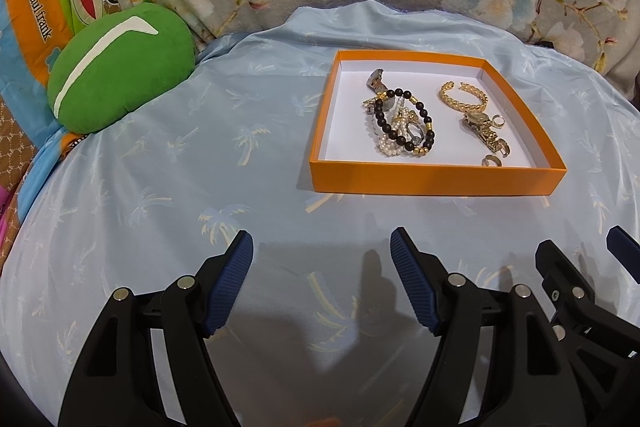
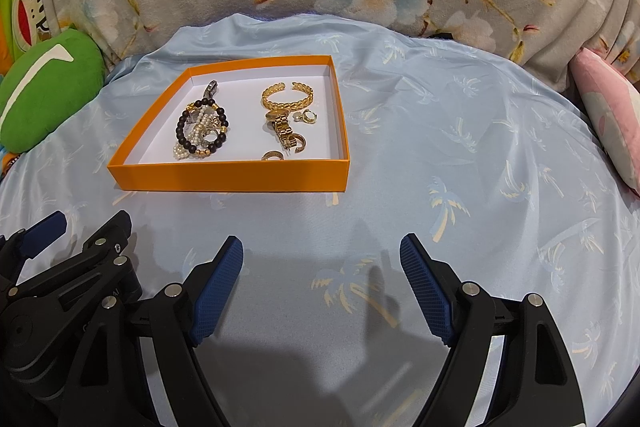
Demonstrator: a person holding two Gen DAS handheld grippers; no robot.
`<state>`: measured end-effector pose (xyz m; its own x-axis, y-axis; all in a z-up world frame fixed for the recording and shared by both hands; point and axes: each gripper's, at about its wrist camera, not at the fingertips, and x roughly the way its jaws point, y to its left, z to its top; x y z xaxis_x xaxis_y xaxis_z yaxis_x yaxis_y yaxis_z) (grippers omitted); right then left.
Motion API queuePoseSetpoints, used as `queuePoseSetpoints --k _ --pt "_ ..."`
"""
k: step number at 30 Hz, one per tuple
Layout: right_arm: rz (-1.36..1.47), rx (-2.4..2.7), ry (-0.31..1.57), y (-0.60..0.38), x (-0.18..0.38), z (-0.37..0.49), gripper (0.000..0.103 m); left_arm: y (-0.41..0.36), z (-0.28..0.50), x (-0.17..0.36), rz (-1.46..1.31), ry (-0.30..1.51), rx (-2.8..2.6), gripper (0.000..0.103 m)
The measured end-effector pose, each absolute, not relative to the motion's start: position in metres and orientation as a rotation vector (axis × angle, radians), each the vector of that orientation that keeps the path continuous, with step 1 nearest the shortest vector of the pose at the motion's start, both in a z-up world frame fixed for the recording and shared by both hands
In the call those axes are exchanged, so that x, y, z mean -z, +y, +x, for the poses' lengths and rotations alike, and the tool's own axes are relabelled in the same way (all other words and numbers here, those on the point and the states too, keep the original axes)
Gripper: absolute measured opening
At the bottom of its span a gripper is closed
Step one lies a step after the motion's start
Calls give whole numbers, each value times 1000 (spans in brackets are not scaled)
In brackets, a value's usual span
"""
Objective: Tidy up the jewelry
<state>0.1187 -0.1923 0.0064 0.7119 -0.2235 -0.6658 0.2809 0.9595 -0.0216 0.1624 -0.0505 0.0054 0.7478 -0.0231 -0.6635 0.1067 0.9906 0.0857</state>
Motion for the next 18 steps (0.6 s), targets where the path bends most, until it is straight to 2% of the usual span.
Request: queuePoseSetpoints --k 18 --pt "79 282 728 -192 -7 119 79 -53 160 -7 134 716 49 70"
